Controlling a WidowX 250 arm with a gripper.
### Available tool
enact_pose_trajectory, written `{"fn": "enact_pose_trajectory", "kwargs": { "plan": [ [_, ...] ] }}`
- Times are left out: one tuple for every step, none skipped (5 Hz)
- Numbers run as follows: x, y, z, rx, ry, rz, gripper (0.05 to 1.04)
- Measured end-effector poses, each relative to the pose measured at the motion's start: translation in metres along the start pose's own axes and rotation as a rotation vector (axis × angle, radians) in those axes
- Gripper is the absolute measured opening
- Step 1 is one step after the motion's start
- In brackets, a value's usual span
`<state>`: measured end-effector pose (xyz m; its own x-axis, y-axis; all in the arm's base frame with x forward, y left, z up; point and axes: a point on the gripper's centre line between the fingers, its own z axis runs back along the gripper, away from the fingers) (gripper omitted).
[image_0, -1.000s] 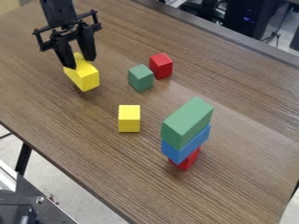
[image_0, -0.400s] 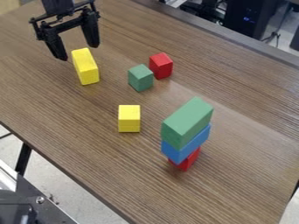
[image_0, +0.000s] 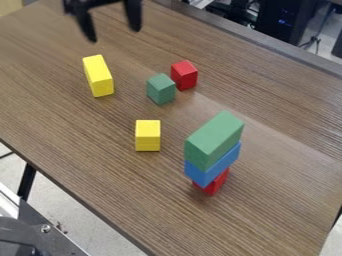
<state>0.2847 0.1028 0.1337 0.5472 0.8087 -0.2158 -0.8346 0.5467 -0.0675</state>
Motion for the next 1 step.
{"fn": "enact_pose_trajectory", "kwargs": {
  "plan": [
    [-0.0322, -0.0314, 0.018, 0.111, -0.069, -0.245, 1.0]
  ]
}}
